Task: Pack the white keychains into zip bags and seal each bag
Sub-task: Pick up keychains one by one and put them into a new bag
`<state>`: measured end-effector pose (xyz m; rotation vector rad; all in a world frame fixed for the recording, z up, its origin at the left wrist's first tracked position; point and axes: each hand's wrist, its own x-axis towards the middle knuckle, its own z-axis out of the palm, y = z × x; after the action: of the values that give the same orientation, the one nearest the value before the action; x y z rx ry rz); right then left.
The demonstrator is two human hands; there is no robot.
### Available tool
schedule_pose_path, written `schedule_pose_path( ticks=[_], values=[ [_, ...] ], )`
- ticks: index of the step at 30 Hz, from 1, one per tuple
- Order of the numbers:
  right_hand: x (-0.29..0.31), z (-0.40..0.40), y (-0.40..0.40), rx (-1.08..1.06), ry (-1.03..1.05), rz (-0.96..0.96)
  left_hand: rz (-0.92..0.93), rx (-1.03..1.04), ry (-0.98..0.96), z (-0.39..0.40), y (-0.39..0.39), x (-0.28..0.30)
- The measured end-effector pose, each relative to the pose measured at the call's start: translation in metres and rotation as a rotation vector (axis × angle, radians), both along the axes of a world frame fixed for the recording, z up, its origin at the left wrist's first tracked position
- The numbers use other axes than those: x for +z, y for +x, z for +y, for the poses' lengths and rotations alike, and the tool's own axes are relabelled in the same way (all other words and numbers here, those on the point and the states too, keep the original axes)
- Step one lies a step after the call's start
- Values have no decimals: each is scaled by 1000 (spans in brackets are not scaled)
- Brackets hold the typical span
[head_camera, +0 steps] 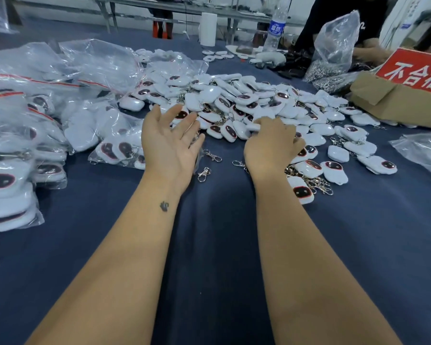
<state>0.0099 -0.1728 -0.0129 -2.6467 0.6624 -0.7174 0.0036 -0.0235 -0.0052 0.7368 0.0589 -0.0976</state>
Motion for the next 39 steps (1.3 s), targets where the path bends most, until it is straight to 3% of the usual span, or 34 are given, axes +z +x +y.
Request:
schedule_pose_path(
  ticks=[2,6,8,11,17,20,22,26,30,39],
  values=[
    [7,0,-3,40,132,-94,-11,-1,21,-1,0,1],
    [24,25,-10,254,740,-432,-78,-25,237,-8,-3,1],
    [22,43,-14,362,915,-497,-153,-65,321,-11,-5,-1],
    [6,63,-21,418,895,-415,-243,-114,383,-12,-5,-6],
    [-3,66,-28,522,727,-301,-192,-30,430,-8,-3,-10],
    [-3,64,-28,470,804,-372,-115,-12,287,-5,1,-10],
    [0,61,-26,452,962,-378,-93,-45,223,-4,2,-9],
    [2,56,-22,551,1273,-264,-150,-83,281,-6,-2,-7],
    [0,56,-22,623,1260,-247,-246,-145,345,-5,-6,-7],
    [-1,56,-21,582,1147,-185,-96,-143,224,-3,-3,-2]
  ],
)
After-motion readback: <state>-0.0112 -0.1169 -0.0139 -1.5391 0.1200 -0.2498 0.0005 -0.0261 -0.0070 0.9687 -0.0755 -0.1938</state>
